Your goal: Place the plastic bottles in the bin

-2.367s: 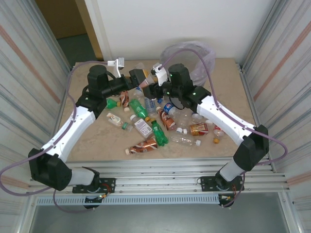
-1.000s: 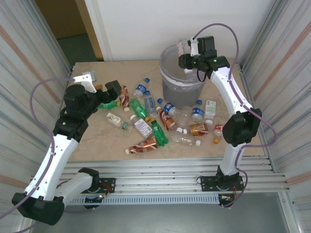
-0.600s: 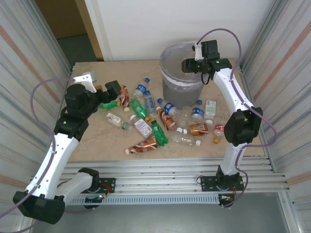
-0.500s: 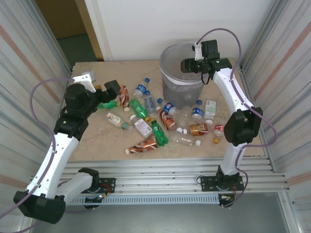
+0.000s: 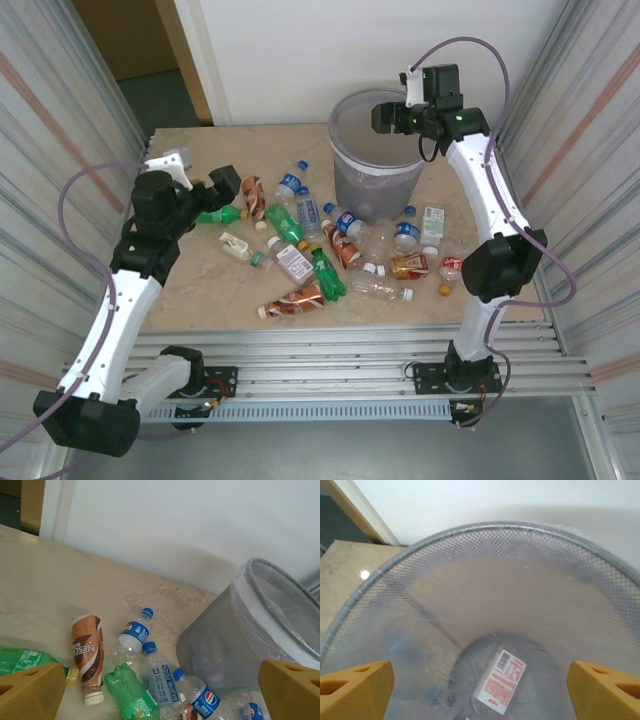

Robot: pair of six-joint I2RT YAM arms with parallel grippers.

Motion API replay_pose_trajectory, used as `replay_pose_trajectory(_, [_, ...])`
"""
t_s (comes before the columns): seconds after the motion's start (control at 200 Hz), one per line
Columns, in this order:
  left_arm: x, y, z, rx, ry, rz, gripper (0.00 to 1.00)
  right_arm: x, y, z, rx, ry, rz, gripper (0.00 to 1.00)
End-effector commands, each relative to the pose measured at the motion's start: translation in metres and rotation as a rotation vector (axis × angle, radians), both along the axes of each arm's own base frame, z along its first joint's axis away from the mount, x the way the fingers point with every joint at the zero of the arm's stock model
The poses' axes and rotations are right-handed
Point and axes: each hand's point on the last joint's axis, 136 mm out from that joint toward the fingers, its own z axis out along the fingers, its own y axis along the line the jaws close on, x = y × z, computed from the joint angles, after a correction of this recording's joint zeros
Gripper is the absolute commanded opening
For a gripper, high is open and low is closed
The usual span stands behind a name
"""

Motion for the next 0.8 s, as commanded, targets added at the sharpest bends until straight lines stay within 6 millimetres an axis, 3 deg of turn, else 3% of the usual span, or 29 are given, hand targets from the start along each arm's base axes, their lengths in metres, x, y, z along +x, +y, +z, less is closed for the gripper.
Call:
replay_pose_trajectory(0.0, [0.0, 0.008, -0.018, 0.007, 0.051, 0.02, 0.99, -0.028, -0.004, 0.056, 0.026, -0.093, 0.008, 0.89])
replay_pose_trajectory(0.18, [0.008, 0.019, -0.046, 0.007, 0.135, 0.059, 0.99, -0.056, -0.022, 0.082, 0.023, -0.138, -0.061, 0.95])
replay_pose_trajectory(0.245, [0.011, 0.023, -0.06, 0.004, 0.183, 0.076, 0.99, -0.066, -0.031, 0.082, 0.016, -0.14, -0.096, 1.0])
replay_pose_trajectory(0.361, [0.022, 0.028, -0.08, 0.01, 0.252, 0.107, 0.99, -0.09, -0.051, 0.08, 0.005, -0.149, -0.18, 0.98])
replay_pose_trajectory(0.386, [0.025, 0.03, -0.085, 0.01, 0.269, 0.116, 0.99, -0.095, -0.056, 0.067, -0.002, -0.124, -0.2, 0.98])
replay_pose_trajectory(0.561, [0.048, 0.041, -0.119, -0.021, 0.402, 0.197, 0.98, -0.137, -0.098, 0.041, 0.015, -0.086, -0.359, 0.98])
replay_pose_trajectory(0.797, [0.076, 0.056, -0.161, -0.067, 0.502, 0.238, 0.98, -0.187, -0.141, -0.021, 0.043, 0.03, -0.531, 0.98])
